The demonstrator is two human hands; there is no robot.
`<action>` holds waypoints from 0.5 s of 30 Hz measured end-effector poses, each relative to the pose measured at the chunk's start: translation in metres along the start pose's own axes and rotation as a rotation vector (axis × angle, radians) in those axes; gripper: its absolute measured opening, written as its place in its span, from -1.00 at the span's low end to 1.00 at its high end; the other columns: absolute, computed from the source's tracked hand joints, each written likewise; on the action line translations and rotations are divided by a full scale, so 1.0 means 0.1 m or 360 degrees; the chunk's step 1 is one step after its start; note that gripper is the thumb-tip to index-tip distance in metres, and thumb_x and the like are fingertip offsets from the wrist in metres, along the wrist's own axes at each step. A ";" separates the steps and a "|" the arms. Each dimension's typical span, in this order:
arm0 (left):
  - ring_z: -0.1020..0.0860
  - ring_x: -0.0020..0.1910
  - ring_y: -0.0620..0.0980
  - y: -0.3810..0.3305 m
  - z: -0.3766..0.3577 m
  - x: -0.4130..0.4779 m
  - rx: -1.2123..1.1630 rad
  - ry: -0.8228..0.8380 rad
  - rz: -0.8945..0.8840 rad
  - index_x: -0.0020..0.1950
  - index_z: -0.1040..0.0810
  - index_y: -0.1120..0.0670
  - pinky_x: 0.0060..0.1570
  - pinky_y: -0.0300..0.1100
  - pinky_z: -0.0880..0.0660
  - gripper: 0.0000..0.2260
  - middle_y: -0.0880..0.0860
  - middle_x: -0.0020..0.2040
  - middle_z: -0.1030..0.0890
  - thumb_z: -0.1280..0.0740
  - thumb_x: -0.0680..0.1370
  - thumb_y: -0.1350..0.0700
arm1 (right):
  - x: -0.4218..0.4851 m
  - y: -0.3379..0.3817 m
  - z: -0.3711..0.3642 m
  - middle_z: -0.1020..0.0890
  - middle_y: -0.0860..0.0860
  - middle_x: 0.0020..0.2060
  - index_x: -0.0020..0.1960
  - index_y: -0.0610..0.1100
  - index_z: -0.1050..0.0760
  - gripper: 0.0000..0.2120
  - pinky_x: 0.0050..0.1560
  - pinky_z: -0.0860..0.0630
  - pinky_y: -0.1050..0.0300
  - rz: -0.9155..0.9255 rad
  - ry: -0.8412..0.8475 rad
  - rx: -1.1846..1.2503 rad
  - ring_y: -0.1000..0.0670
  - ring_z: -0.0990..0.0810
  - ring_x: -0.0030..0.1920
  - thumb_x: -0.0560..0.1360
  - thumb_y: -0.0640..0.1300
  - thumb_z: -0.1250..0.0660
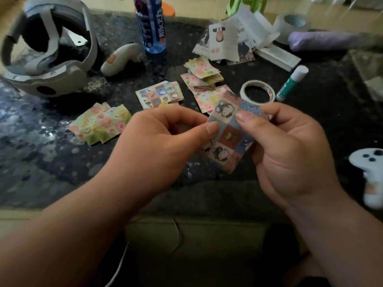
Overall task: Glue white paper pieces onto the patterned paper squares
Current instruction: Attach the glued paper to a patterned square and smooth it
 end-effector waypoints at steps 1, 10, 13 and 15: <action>-0.69 -0.21 0.07 0.01 -0.01 0.00 -0.0014 -0.0012 0.0014 -0.14 -0.73 0.01 -0.15 0.03 -0.66 -0.89 0.02 -0.20 -0.74 -0.50 0.45 -0.01 | 0.00 -0.01 0.00 -0.74 -0.18 -0.16 -0.16 -0.16 -0.63 -0.92 -0.17 -0.65 -0.02 0.0000 -0.0017 -0.0013 -0.18 -0.75 -0.13 0.48 -0.15 -0.43; -0.56 -0.43 -0.21 0.09 -0.09 0.02 -0.0198 -0.0061 0.0110 -0.22 -0.71 0.08 -0.39 -0.43 -0.43 -0.90 0.00 -0.31 -0.70 -0.48 0.48 0.11 | 0.01 -0.02 0.02 -0.72 -0.24 -0.18 -0.14 -0.26 -0.60 -0.90 -0.21 -0.67 -0.04 0.0015 -0.0018 0.0000 -0.19 -0.75 -0.17 0.53 -0.24 -0.43; -0.57 -0.41 -0.19 0.11 -0.12 0.03 -0.0260 -0.0040 0.0119 -0.25 -0.71 0.07 -0.38 -0.42 -0.43 -0.89 0.02 -0.30 -0.71 -0.47 0.47 0.11 | 0.02 -0.01 0.05 -0.69 -0.32 -0.16 -0.11 -0.39 -0.53 -0.80 -0.19 -0.70 -0.16 0.0044 -0.0055 -0.0025 -0.26 -0.73 -0.16 0.52 -0.24 -0.43; -0.59 -0.39 -0.18 0.11 -0.12 0.03 -0.0262 -0.0012 0.0134 -0.25 -0.71 0.07 -0.37 -0.41 -0.44 -0.88 0.04 -0.27 -0.72 -0.47 0.48 0.11 | 0.02 -0.02 0.06 -0.69 -0.33 -0.15 -0.10 -0.42 -0.52 -0.78 -0.18 -0.70 -0.20 0.0031 -0.0075 -0.0035 -0.27 -0.73 -0.16 0.53 -0.25 -0.44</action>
Point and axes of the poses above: each hand's wrist, its own x-axis towards the middle knuckle, its own z-axis out of the back of the hand, y = z × x, the point moved 2 cm from there along x, towards the middle knuckle
